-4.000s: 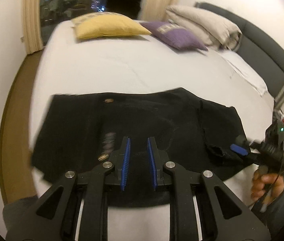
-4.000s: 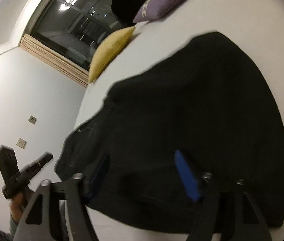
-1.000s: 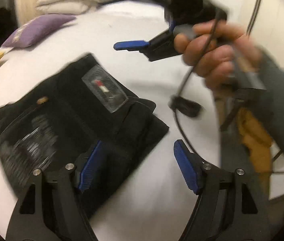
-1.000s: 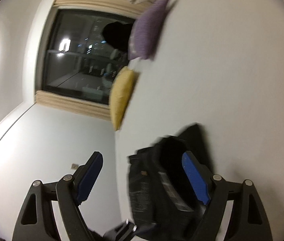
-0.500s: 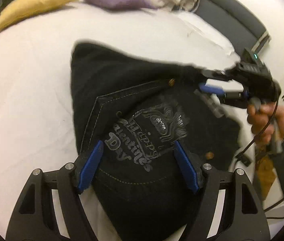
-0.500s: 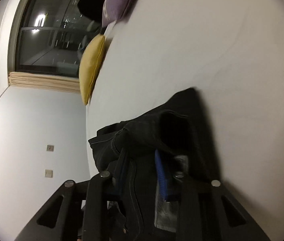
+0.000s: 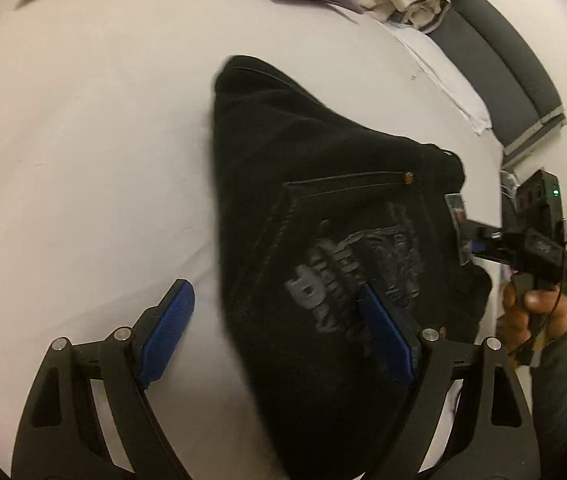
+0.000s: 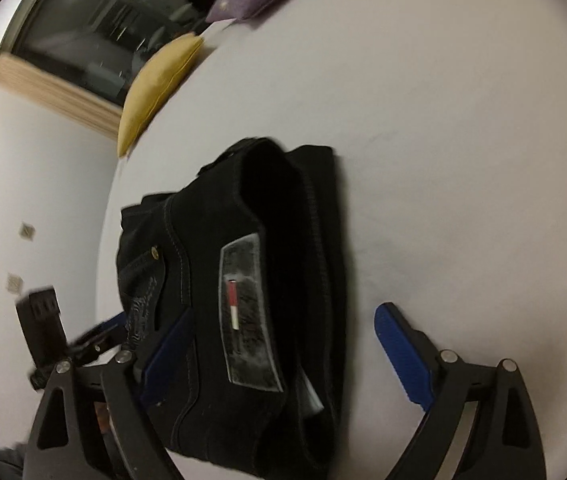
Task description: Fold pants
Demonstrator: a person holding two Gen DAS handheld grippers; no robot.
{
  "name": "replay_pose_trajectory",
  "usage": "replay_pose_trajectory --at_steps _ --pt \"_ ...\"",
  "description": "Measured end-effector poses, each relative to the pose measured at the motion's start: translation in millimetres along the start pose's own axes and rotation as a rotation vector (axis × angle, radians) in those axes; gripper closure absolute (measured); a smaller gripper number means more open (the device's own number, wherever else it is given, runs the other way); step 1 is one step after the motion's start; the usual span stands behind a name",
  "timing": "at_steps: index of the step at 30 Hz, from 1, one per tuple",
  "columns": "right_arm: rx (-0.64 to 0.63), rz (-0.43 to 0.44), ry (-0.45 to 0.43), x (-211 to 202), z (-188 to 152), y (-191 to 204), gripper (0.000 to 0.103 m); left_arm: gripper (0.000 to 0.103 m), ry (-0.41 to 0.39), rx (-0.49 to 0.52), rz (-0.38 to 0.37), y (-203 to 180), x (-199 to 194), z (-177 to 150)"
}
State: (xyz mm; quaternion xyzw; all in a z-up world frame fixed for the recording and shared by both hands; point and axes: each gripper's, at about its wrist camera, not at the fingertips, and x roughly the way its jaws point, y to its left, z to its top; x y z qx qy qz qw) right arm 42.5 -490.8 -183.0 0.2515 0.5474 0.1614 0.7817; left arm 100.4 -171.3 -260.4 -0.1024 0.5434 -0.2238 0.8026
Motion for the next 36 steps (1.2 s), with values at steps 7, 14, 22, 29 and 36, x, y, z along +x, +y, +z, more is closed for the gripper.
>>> replay_pose_trajectory --at_steps 7,14,22,29,36 --pt "-0.084 -0.133 0.001 -3 -2 28 0.071 0.077 0.038 0.054 -0.016 -27 -3 16" --pt "-0.233 -0.158 -0.106 -34 4 104 0.078 0.087 -0.066 0.083 -0.04 -40 -57 29" --pt "-0.178 -0.049 -0.166 -23 41 132 0.078 0.082 -0.17 0.096 0.091 -5 -108 63" --pt "0.013 -0.164 -0.056 63 33 86 0.045 0.035 -0.092 -0.035 0.17 79 -67 40" --pt "-0.135 -0.272 -0.357 -29 4 133 0.028 0.0 -0.498 0.085 0.384 33 -190 9"
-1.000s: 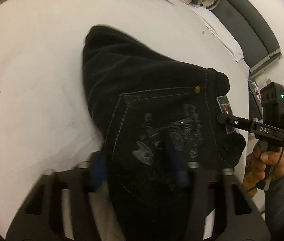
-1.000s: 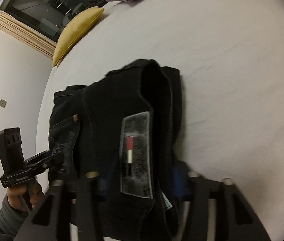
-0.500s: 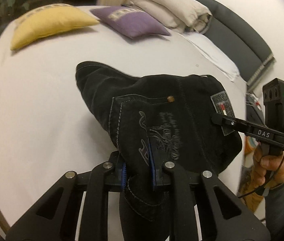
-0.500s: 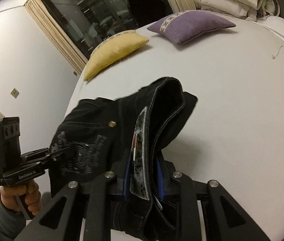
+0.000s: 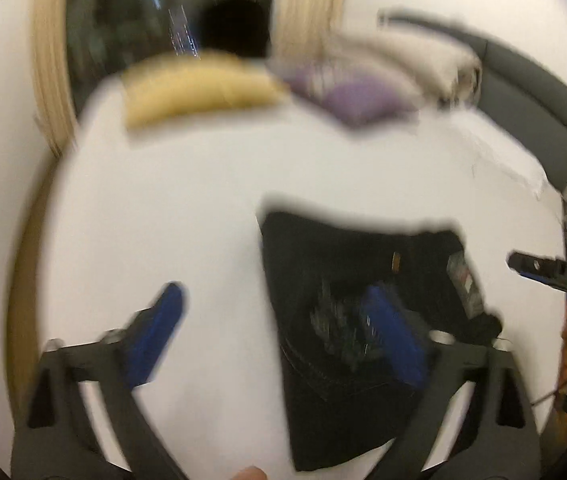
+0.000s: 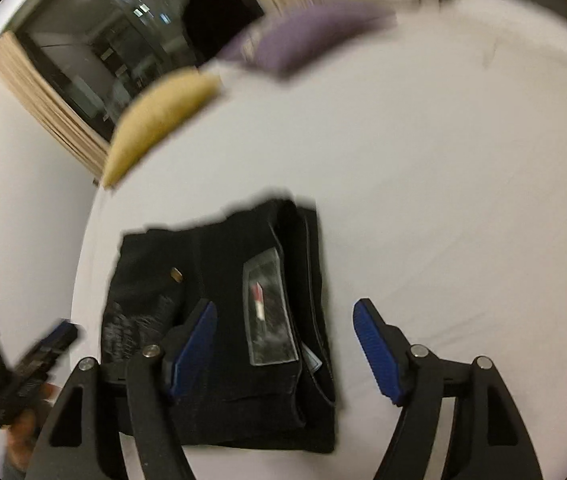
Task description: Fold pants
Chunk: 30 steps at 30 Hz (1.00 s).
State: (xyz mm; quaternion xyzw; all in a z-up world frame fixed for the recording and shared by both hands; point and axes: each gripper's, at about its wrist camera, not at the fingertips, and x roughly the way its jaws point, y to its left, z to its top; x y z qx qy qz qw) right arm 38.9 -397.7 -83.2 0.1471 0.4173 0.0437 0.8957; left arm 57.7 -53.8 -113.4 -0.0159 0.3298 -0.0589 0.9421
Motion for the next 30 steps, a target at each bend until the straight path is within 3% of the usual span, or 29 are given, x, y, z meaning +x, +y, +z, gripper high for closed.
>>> replay_pose_trajectory --at_steps 2,4,5,6,8,12,14,18,22,30 --pt "-0.089 -0.02 -0.145 -40 2 25 0.027 0.0 -0.175 0.018 0.026 -7 -54 10" --pt "-0.156 -0.024 -0.3 -76 5 48 0.012 0.0 -0.336 0.051 0.107 -23 -111 16" --pt "-0.179 -0.01 -0.38 -100 2 58 0.009 0.0 -0.375 0.058 0.143 -32 -128 21" --pt "-0.198 0.007 -0.446 -123 0 66 0.002 0.0 -0.395 0.056 0.158 -34 -145 19" --pt "-0.224 0.024 -0.549 -157 -6 80 0.0 0.0 -0.4 0.066 0.198 -44 -182 21" --pt "-0.232 -0.046 -0.654 -216 -17 109 0.0 0.0 -0.328 0.08 0.154 -58 -207 24" --pt "-0.24 -0.075 -0.644 -231 -19 117 0.0 0.0 -0.253 0.044 0.153 -56 -217 19" --pt "-0.216 -0.137 -0.5 -239 -26 121 0.0 0.0 -0.155 0.014 0.16 -61 -212 11" --pt "-0.226 -0.176 -0.424 -240 -51 122 0.0 0.0 -0.042 -0.034 0.141 -61 -196 2" --pt "-0.197 -0.183 -0.31 -214 -64 125 0.0 0.0 0.015 -0.034 0.137 -61 -169 -11"
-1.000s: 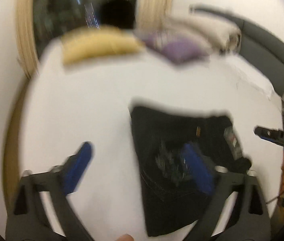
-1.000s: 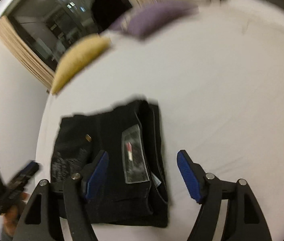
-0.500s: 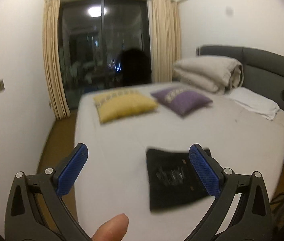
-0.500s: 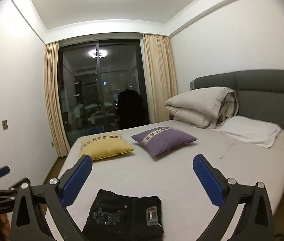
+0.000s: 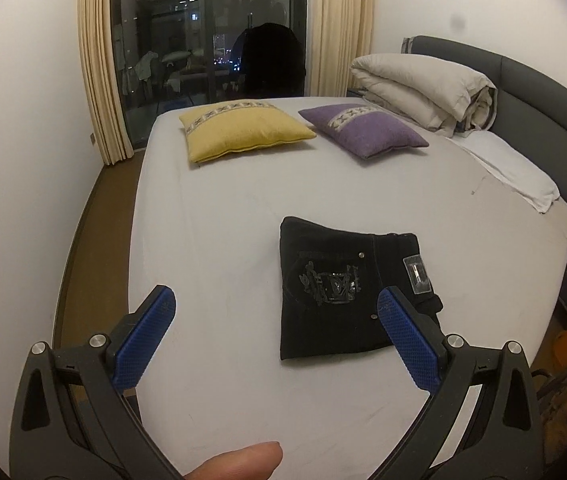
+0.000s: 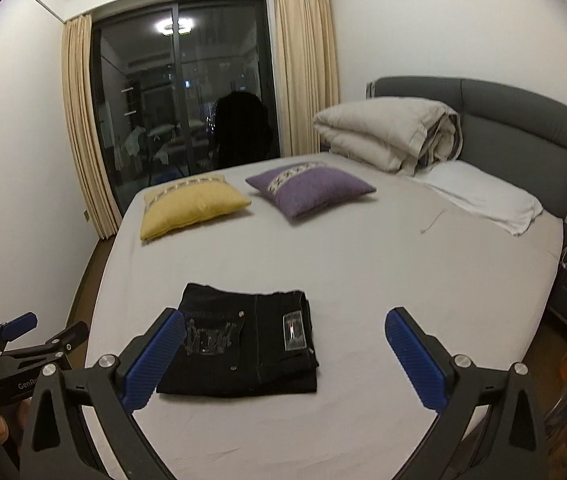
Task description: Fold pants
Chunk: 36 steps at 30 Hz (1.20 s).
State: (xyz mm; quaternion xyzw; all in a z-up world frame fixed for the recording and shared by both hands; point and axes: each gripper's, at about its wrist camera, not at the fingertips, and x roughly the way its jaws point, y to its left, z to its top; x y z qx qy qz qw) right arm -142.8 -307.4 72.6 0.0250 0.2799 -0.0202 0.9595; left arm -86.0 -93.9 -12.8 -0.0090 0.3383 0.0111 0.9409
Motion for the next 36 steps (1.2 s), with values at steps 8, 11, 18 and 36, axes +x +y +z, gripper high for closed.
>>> replay_pose_trajectory --at_steps 8,11,18,36 --pt "-0.002 -0.004 0.044 11 -5 6 0.0 0.0 0.031 0.011 0.002 -4 18 -4" --pt "-0.002 0.0 0.053 14 -6 6 0.0 0.0 0.038 0.013 0.001 -4 20 -3" --pt "-0.008 -0.001 0.076 23 -10 8 0.0 0.0 0.052 0.014 0.003 -4 27 -2" --pt "-0.009 0.007 0.124 37 -15 9 0.0 0.0 0.084 0.01 0.006 -7 47 -5"
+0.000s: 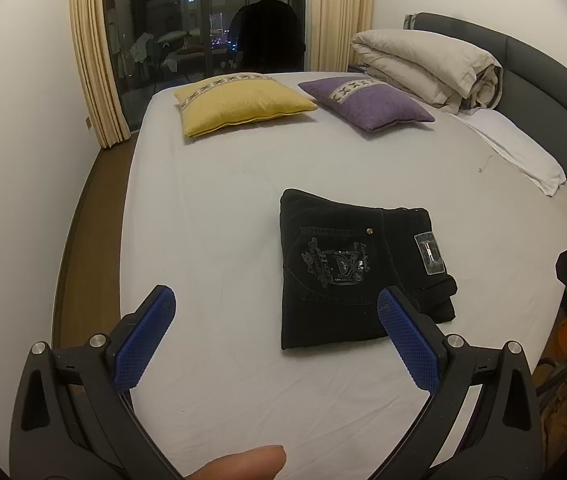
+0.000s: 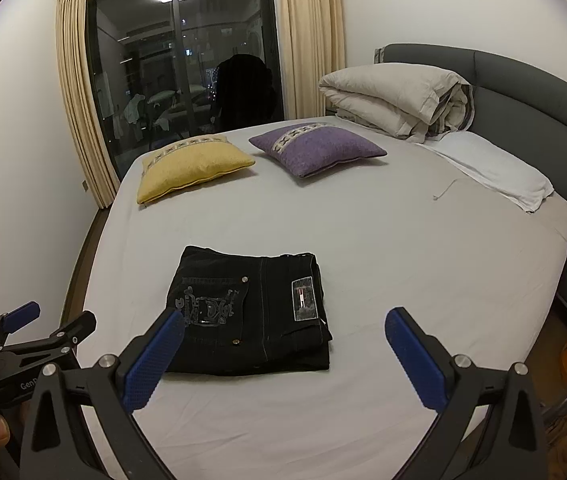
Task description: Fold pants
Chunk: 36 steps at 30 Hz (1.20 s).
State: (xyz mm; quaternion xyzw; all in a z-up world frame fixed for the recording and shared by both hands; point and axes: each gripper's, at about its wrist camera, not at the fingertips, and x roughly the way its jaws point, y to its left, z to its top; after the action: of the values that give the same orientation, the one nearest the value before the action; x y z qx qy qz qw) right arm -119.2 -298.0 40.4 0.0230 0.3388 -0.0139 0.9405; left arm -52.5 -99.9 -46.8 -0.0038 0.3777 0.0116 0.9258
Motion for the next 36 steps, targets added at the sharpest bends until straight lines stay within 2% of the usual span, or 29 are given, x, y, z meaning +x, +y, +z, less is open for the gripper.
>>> replay_pose_trajectory --at_steps 36 --pt "-0.002 0.0 0.043 12 -5 3 0.0 0.0 0.027 -0.011 -0.002 -1 13 -4"
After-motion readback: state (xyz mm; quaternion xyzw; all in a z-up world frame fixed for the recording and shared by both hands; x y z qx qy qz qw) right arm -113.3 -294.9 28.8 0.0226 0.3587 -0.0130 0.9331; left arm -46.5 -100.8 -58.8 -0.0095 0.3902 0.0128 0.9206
